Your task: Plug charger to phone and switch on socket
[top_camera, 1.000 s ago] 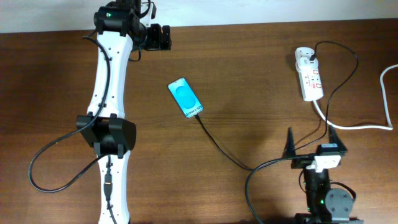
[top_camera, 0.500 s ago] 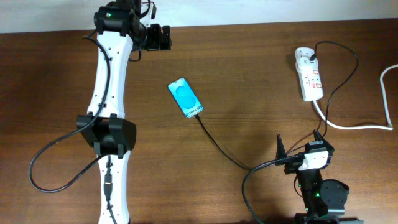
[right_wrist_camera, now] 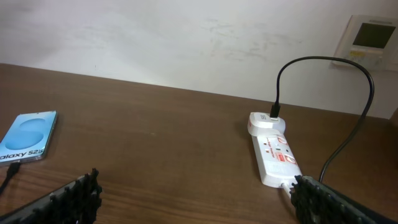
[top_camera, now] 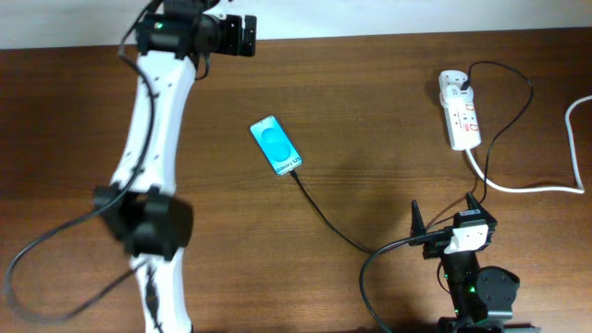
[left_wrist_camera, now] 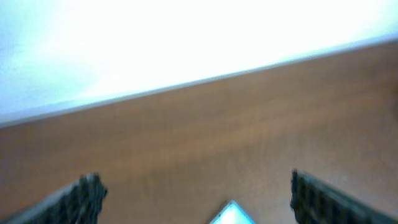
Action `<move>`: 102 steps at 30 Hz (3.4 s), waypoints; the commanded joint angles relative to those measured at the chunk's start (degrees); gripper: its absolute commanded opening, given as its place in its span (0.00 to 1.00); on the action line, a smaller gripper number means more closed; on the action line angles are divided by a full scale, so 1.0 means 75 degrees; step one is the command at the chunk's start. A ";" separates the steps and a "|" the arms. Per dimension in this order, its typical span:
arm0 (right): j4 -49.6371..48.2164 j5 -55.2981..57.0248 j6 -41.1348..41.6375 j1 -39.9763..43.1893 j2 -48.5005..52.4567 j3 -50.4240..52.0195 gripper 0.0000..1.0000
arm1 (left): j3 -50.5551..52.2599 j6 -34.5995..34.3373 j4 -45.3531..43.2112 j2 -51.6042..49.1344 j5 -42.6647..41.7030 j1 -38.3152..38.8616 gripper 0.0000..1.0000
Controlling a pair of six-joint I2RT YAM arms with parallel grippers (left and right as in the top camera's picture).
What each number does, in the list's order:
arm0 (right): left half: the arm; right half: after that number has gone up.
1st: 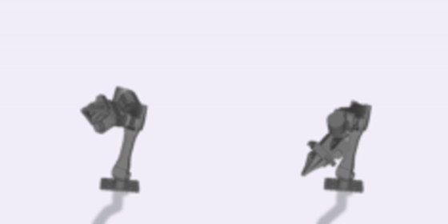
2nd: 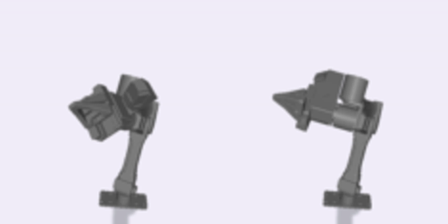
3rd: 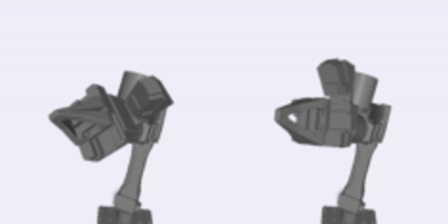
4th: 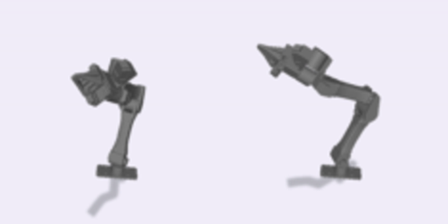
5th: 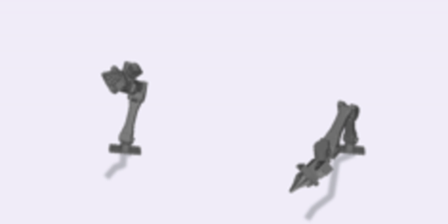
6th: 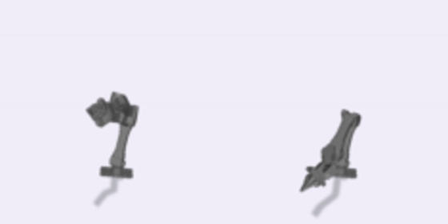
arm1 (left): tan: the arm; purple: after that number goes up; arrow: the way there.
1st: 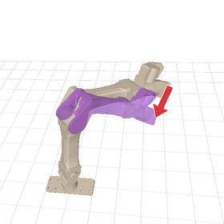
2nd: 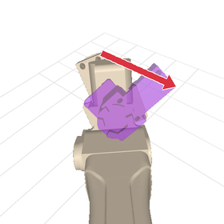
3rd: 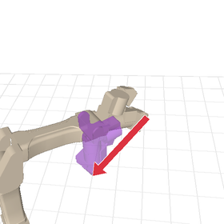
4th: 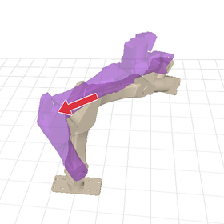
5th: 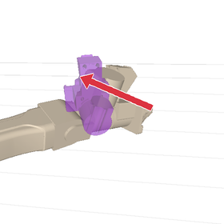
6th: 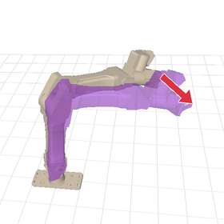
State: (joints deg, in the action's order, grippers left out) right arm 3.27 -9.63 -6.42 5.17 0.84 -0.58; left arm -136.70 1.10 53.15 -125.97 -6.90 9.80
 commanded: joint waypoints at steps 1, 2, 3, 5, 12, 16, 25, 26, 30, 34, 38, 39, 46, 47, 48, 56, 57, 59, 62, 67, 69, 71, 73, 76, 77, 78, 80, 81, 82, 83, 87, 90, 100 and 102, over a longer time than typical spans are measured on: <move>0.0044 -0.0149 -0.0029 0.0006 -0.0064 0.0035 0.98 | 0.2422 0.0702 -0.1037 0.2445 -0.0085 -0.0184 0.99; 0.0044 -0.0149 -0.0029 0.0006 -0.0064 0.0035 0.98 | 0.3110 0.0702 -0.1381 0.2946 -0.0079 -0.0239 0.99; 0.0044 -0.0149 -0.0029 0.0006 -0.0064 0.0035 0.98 | 0.4234 0.0702 -0.1990 0.3736 -0.0079 -0.0353 0.99; 0.0044 -0.0149 -0.0029 0.0006 -0.0064 0.0035 0.98 | 0.6260 0.0702 -0.3168 0.5088 -0.0082 -0.0606 0.99; 0.0044 -0.0149 -0.0029 0.0006 -0.0064 0.0035 0.98 | 1.1873 0.0901 -0.6225 0.9058 -0.0079 -0.1241 0.99; 0.0044 -0.0149 -0.0029 0.0006 -0.0064 0.0035 0.98 | 1.4399 0.1043 -0.7906 1.0987 -0.0079 -0.1498 0.99; 0.0044 -0.0149 -0.0029 0.0006 -0.0064 0.0035 0.98 | 1.6795 0.1087 -0.8163 1.3470 0.0032 -0.1600 0.99; 0.0044 -0.0149 -0.0029 0.0006 -0.0064 0.0035 0.98 | 1.7043 0.1105 -0.8169 1.3752 0.0044 -0.1600 0.99; 0.0044 -0.0149 -0.0029 0.0006 -0.0064 0.0035 0.98 | 1.8071 0.1189 -0.8163 1.4883 0.0070 -0.1571 0.99; 0.0044 -0.0149 -0.0029 0.0006 -0.0064 0.0035 0.98 | 1.8162 0.1241 -0.6618 1.5967 0.0411 -0.1507 0.99; 0.0044 -0.0149 -0.0029 0.0006 -0.0064 0.0035 0.98 | 1.8162 0.1209 -0.6499 1.6623 0.0437 -0.1419 0.99; 0.0044 -0.0149 -0.0029 0.0006 -0.0064 0.0035 0.98 | 1.8162 0.1209 -0.6499 1.6623 0.0440 -0.1422 0.99; 0.0044 -0.0149 -0.0029 0.0006 -0.0064 0.0035 0.98 | 1.8162 0.1209 -0.6502 1.6754 0.0443 -0.1428 0.99; 0.0044 -0.0149 -0.0029 0.0006 -0.0064 0.0035 0.98 | 1.8162 0.1209 -0.6502 1.6751 0.0440 -0.1428 0.99; 0.0044 -0.0149 -0.0029 0.0006 -0.0064 0.0035 0.98 | 1.8162 0.1209 -0.6502 1.6751 0.0440 -0.1428 0.99; 0.0044 -0.0149 -0.0029 0.0006 -0.0064 0.0035 0.98 | 1.8162 0.1209 -0.6502 1.6751 0.0440 -0.1428 0.99; 0.0044 -0.0149 -0.0029 0.0006 -0.0064 0.0035 0.98 | 1.8162 0.1209 -0.6502 1.6751 0.0440 -0.1428 0.99; 0.0044 -0.0149 -0.0029 0.0006 -0.0064 0.0035 0.98 | 1.8162 0.1209 -0.6502 1.6751 0.0440 -0.1428 0.99; 0.0044 -0.0149 -0.0029 0.0006 -0.0064 0.0035 0.98 | 1.8162 0.1209 -0.6502 1.6751 0.0440 -0.1428 0.99; 0.0044 -0.0149 -0.0029 0.0006 -0.0064 0.0035 0.98 | 1.8162 0.1209 -0.6502 1.6751 0.0443 -0.1428 0.99; 0.0044 -0.0149 -0.0029 0.0006 -0.0064 0.0035 0.98 | 1.8162 0.1209 -0.6502 1.6751 0.0440 -0.1428 0.99; 0.0044 -0.0149 -0.0029 0.0006 -0.0064 0.0035 0.98 | 1.8162 0.1209 -0.6502 1.6751 0.0440 -0.1428 0.99; 0.0044 -0.0149 -0.0029 0.0006 -0.0064 0.0035 0.98 | 1.8162 0.1209 -0.6502 1.6751 0.0440 -0.1428 0.99; 0.0047 -0.0149 -0.0029 0.0006 -0.0064 0.0035 0.98 | 1.8162 0.1209 -0.6502 1.6751 0.0443 -0.1428 0.99; 0.0044 -0.0149 -0.0029 0.0006 -0.0064 0.0035 0.98 | 1.8162 0.1209 -0.6502 1.6751 0.0443 -0.1428 0.99; 0.0044 -0.0149 -0.0029 0.0006 -0.0064 0.0035 0.98 | 1.8162 0.1209 -0.6502 1.6751 0.0440 -0.1428 0.99; 0.0044 -0.0149 -0.0029 0.0006 -0.0064 0.0035 0.98 | 1.8162 0.1209 -0.6502 1.6751 0.0443 -0.1428 0.99; 0.0044 -0.0149 -0.0029 0.0006 -0.0064 0.0035 0.98 | 1.8162 0.1209 -0.6502 1.6751 0.0443 -0.1428 0.99; 0.0044 -0.0149 -0.0029 0.0006 -0.0064 0.0035 0.98 | 1.8162 0.1209 -0.6502 1.6751 0.0443 -0.1428 0.99; 0.0047 -0.0149 -0.0029 0.0006 -0.0061 0.0035 0.98 | 1.8162 0.1209 -0.6502 1.6751 0.0440 -0.1428 0.99; 0.0044 -0.0149 -0.0029 0.0006 -0.0050 0.0035 0.98 | 1.8162 0.1212 -0.6502 1.6751 0.0443 -0.1428 0.99; 0.0044 -0.0149 -0.0029 0.0006 -0.0050 0.0035 0.98 | 1.8162 0.1209 -0.6502 1.6751 0.0440 -0.1428 0.99; 0.0044 -0.0149 -0.0029 0.0006 -0.0050 0.0035 0.98 | 1.8162 0.1209 -0.6502 1.6751 0.0443 -0.1428 0.99; 0.0047 -0.0149 -0.0029 0.0006 -0.0050 0.0035 0.98 | 1.8162 0.1209 -0.6502 1.6751 0.0440 -0.1428 0.99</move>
State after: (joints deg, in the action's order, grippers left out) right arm 3.25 -10.07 -6.44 5.17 0.80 -0.58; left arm -0.58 9.45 3.90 -0.84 -4.03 -1.08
